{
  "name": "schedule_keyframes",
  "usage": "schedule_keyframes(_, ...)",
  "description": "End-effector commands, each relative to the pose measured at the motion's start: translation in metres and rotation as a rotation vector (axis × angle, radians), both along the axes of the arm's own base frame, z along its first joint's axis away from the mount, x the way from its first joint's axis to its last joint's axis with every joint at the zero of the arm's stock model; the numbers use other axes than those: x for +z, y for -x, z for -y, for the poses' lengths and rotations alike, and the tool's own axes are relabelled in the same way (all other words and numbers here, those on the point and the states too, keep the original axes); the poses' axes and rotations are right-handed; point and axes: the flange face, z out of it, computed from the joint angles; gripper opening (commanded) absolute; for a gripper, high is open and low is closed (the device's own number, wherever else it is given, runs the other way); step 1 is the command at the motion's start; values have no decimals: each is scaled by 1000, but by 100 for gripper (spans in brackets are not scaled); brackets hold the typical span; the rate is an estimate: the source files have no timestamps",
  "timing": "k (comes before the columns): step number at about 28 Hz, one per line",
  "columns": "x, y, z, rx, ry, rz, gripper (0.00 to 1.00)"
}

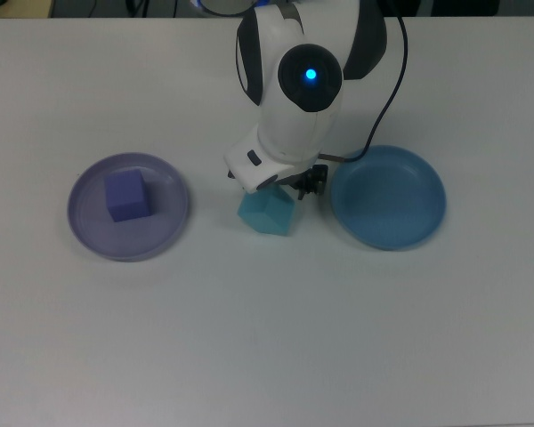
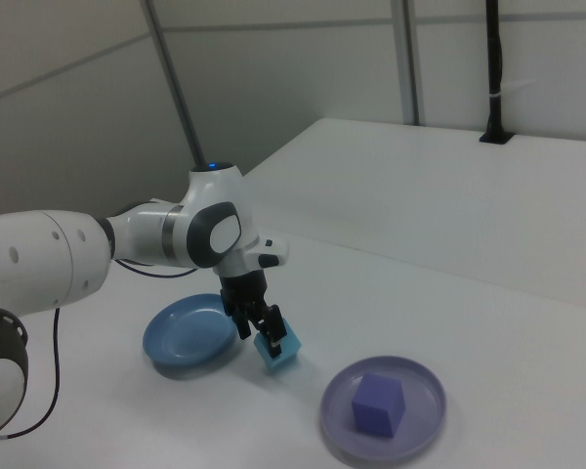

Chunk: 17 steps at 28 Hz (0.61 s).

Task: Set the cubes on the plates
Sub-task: 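Move the gripper to the cyan cube and grasp it, then carry the cyan cube onto the blue plate and release it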

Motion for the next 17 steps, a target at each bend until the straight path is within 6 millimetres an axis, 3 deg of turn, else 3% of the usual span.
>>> schedule_keyframes(1,-1,-1,-5,-16,25,32,100)
schedule_keyframes(8,-12,-8,5,-16,37,53,100)
schedule_keyframes(15,-25,-18,2,-29,16,119,100)
schedule_keyframes(16,-28,-20,0,-29,13,126,98)
schedule_keyframes(17,-29,-21,0,-29,14,133,89)
